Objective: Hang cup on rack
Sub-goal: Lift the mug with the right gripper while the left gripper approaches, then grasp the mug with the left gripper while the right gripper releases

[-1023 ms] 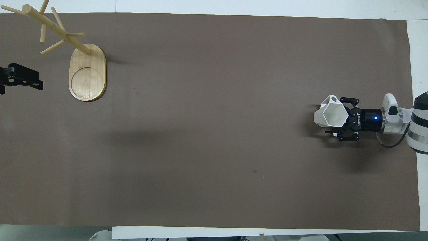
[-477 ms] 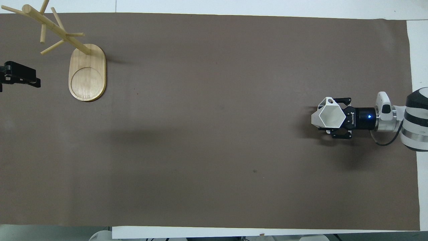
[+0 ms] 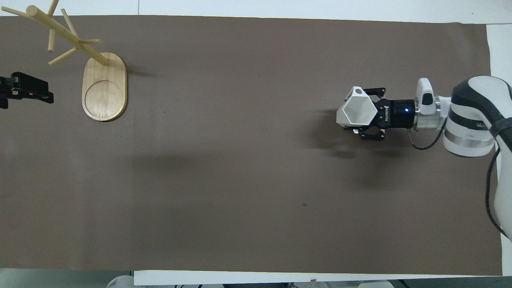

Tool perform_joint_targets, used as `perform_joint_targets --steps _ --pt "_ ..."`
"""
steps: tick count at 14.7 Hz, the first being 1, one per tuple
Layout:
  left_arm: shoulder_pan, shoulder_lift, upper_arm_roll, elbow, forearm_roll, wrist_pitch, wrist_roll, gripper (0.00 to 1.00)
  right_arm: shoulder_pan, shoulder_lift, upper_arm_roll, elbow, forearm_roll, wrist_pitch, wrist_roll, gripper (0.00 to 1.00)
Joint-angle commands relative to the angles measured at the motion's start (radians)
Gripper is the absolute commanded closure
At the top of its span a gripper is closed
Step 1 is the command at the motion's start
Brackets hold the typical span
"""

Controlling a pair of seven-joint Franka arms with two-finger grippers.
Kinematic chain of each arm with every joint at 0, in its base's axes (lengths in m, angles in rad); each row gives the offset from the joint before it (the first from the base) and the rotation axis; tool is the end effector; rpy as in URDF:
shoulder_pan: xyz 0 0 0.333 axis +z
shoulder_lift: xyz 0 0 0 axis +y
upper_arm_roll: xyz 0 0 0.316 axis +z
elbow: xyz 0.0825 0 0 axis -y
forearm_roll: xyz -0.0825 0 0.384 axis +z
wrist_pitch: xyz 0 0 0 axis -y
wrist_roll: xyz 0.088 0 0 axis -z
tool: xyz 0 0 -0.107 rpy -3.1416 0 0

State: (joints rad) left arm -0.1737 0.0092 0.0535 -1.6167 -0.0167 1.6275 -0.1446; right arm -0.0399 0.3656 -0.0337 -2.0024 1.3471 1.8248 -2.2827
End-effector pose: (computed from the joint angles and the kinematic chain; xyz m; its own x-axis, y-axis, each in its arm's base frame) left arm 0.5573 -0.0692 0.6026 0.9997 0.0253 -0.0007 0.0253 -0.9995 0.0163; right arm 0.5869 0.0371 0.2879 0.0842 0.3342 0.9387 0.9925 -0.1123 -0.0490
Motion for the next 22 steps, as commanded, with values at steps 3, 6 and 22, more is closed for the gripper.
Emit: perform_joint_targets --steps 3,6,22 --pt "-0.255 -0.012 -0.004 -0.009 0.001 0.029 -0.374 0.0 0.328 -0.036 0.003 0.054 0.245 0.354 0.213 0.68" --pt "-0.355 0.039 -0.004 0.061 -0.053 0.104 -0.567 0.0 0.471 -0.036 0.003 0.074 0.364 0.508 0.238 0.68" --pt "-0.455 0.203 -0.014 0.02 -0.091 0.341 -0.48 0.11 0.604 -0.076 0.009 0.07 0.434 0.669 0.253 0.67"
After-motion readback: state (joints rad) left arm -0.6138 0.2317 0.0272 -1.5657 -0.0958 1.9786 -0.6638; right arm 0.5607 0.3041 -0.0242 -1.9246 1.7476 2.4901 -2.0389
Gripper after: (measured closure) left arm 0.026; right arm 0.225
